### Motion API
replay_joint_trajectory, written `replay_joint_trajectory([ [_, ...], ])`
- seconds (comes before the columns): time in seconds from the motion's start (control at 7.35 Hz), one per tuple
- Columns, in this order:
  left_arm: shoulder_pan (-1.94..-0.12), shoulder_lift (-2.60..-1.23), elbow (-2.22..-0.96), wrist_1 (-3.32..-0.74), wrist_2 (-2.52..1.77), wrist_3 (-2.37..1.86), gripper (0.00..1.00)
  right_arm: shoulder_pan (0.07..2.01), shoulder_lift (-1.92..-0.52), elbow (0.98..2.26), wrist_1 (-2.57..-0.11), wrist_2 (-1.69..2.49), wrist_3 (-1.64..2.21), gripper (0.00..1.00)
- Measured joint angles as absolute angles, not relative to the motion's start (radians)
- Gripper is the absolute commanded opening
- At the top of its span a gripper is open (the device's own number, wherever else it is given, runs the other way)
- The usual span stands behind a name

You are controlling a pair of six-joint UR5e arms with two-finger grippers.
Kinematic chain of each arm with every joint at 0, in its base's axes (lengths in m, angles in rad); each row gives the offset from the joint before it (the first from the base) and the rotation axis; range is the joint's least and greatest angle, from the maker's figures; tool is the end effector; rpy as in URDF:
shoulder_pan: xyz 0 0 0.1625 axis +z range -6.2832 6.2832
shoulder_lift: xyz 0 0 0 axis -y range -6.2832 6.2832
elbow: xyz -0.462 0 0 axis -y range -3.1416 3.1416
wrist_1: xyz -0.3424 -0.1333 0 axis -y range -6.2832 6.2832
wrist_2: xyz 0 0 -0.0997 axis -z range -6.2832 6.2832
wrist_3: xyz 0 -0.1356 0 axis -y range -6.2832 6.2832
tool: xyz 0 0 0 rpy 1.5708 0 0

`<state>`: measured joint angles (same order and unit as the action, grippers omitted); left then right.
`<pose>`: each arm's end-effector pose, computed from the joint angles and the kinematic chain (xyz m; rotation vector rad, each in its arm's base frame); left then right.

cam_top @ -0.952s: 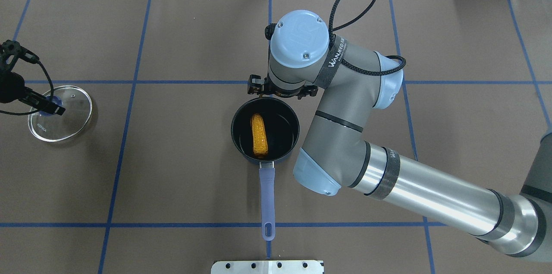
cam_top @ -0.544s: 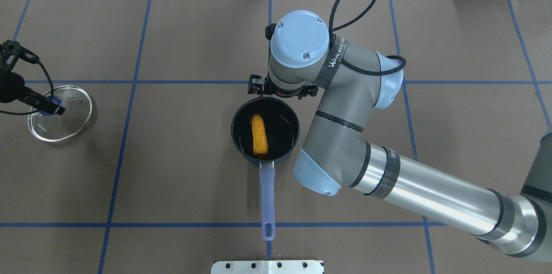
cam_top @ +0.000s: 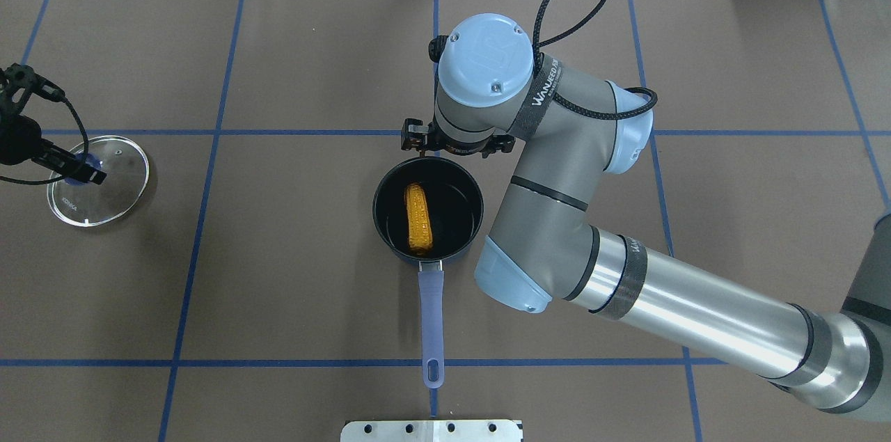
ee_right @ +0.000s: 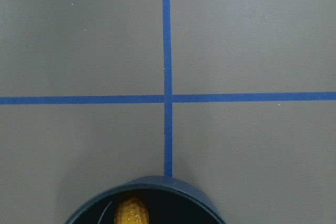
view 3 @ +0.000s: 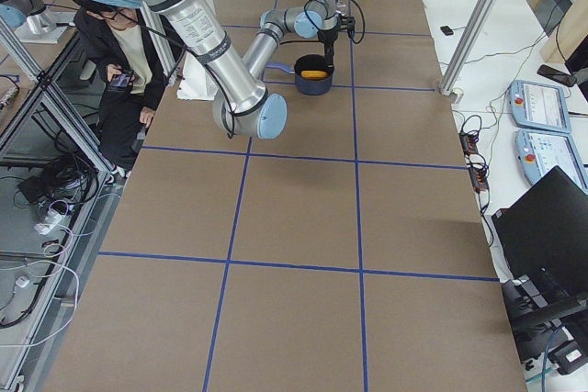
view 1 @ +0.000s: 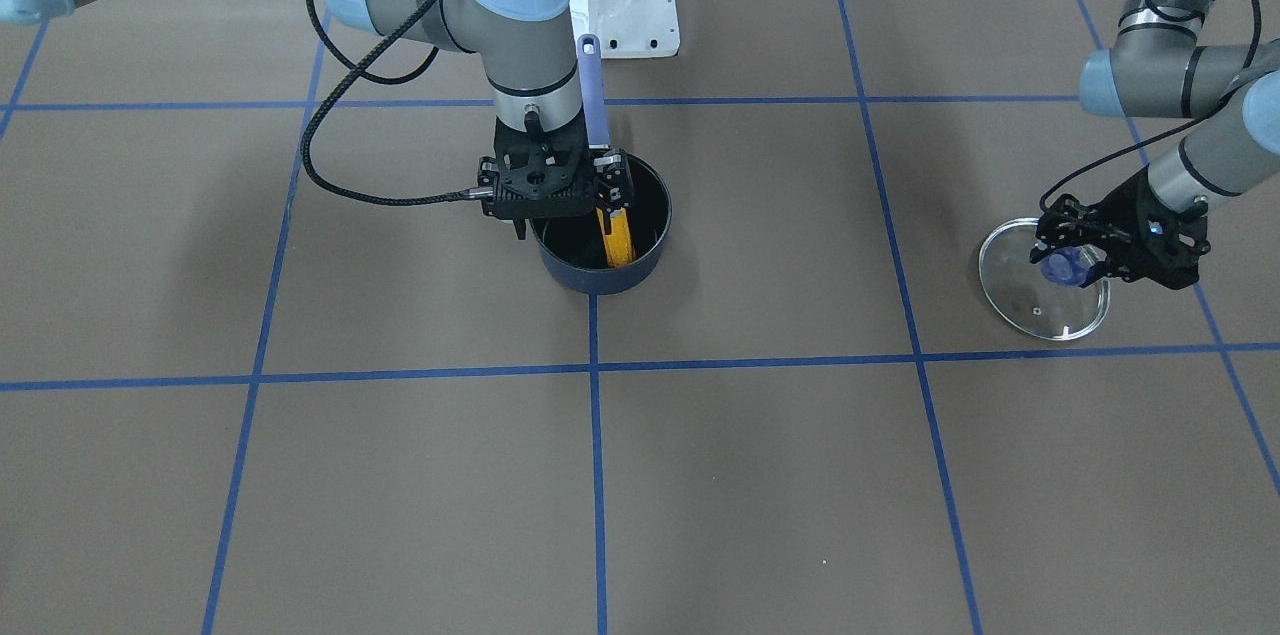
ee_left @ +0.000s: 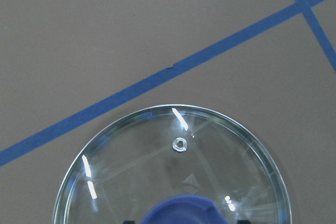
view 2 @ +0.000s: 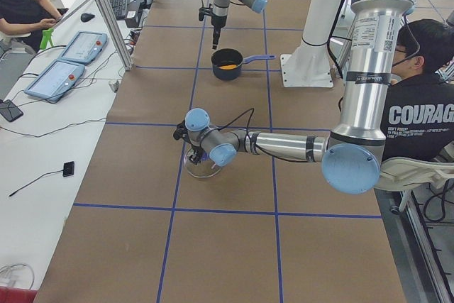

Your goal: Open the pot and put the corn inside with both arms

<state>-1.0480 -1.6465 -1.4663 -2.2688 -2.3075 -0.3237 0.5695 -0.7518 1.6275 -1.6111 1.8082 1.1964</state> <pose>0.2219 -0.4696 0.6500 0.2926 0.9133 0.4300 -0.5529 -0.4744 0.2296 0.1790 -0.8420 0.0838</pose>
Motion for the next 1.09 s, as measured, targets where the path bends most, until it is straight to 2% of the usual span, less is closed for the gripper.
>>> replay_joint_trajectory([
  [0.14,-1.048,-1.648,-1.465,-2.269,-2.307,-0.323,0.95,0.570,-0.752,1.629,-1.612,1.808,1.196,1.00],
  [0.27,-1.048,-1.650,-1.465,-2.269,-2.307,-0.323,0.97,0.573,-0.754,1.632,-1.612,1.808,1.194,1.00],
  [0.68,-1.090,-1.689,-1.475,-2.251,-2.382,-0.318,0.97,0.664,-0.801,1.662,-1.611,1.850,1.100,1.00],
  [1.09,-1.270,-1.723,-1.465,-2.199,-2.555,-0.259,0.97,0.933,-0.962,1.698,-1.591,2.060,0.784,1.00],
])
